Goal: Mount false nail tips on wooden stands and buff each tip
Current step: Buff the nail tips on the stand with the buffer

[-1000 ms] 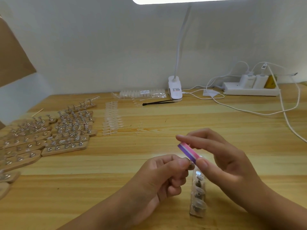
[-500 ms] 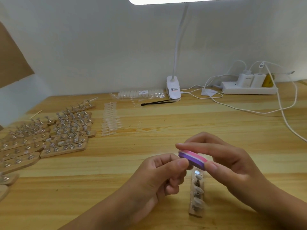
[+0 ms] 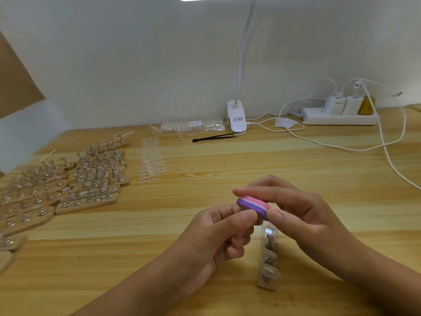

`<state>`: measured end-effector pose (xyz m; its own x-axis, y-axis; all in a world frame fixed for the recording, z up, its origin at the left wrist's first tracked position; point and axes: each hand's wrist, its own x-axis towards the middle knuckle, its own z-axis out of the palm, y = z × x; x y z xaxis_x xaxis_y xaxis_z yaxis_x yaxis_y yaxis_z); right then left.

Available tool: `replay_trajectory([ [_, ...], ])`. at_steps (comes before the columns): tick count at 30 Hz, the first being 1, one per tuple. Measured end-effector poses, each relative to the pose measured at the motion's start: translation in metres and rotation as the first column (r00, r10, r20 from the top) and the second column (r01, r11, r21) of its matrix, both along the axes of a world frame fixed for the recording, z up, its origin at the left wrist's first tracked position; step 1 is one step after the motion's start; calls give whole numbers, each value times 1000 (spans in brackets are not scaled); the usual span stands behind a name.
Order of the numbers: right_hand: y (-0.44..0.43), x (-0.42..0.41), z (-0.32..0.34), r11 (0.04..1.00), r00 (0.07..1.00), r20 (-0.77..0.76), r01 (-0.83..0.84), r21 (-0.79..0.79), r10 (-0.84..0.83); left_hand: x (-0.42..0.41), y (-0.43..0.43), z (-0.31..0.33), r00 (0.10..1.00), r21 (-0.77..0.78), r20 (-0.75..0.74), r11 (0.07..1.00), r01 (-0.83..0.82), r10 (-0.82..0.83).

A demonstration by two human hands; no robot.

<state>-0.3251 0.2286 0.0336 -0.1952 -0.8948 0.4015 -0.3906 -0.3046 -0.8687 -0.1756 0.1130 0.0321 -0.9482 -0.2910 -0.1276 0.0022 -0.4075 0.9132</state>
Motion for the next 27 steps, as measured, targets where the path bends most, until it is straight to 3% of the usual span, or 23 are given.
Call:
replay_trajectory([
  [6, -3, 1, 0, 1000, 1000, 5, 13, 15, -13, -1, 0, -1, 999, 23, 2, 999, 46, -47],
  [11, 0, 1, -1, 999, 1000, 19, -14, 33, 13, 2, -2, -4, 999, 130, 19, 990, 48, -51],
  [17, -8, 2, 2, 996, 996, -15, 90, 8, -90, -3, -4, -6, 999, 214, 23, 976, -48, 44],
  [21, -7, 5, -4, 992, 988, -91, 128, -14, -128, -5, -9, -6, 980, 358, 68, 912, -201, 189],
  [27, -12, 9, -8, 975, 969, -135, 194, -105, -207, -5, -7, -2, 972, 367, 95, 900, -237, 217],
])
